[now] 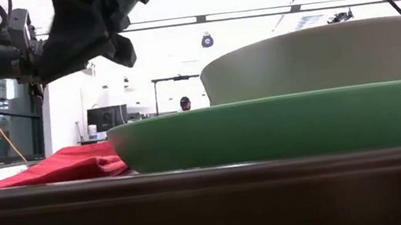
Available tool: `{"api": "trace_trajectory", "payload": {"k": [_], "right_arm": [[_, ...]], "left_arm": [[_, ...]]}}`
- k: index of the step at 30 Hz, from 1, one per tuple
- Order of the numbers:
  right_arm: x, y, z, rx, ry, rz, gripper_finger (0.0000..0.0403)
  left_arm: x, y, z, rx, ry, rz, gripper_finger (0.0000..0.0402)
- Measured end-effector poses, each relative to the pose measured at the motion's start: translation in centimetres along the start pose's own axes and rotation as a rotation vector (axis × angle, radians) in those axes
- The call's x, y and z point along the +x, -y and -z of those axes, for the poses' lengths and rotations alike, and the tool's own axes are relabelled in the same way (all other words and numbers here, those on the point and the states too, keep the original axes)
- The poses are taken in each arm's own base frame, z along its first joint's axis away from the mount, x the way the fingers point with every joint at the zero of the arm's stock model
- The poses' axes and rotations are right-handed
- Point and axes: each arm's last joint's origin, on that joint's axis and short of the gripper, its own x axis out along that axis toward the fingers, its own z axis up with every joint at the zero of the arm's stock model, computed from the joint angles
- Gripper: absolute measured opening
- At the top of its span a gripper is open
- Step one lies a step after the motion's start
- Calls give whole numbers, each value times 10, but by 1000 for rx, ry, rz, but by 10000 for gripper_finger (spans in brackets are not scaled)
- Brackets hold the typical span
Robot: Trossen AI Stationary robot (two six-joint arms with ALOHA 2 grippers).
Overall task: Set up tray
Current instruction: Put the red napkin on the black serving tray
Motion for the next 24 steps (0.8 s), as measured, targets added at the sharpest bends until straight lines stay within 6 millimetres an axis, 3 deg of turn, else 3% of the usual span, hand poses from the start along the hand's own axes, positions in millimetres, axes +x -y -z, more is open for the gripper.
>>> {"api": "trace_trajectory", "payload": {"k": [4, 7, 10, 15, 20, 24], "right_arm": [[-17, 3, -3, -38, -53, 69, 0], [-44, -3, -11, -27, 18, 127, 0], [-86, -8, -25, -24, 121, 216, 0], [-160, 3, -34, 55, 215, 400, 0], [-232, 23, -25, 182, 220, 556, 0], [-267, 41, -7, 295, 135, 665, 0]], "left_arm": [[0, 2, 1, 3, -34, 72, 31], [-1, 5, 2, 31, -85, 184, 31], [-1, 8, 4, 36, -125, 270, 31], [-1, 8, 4, 54, -121, 268, 31], [-1, 7, 2, 51, -89, 225, 31], [-1, 7, 2, 60, -88, 237, 31]]}}
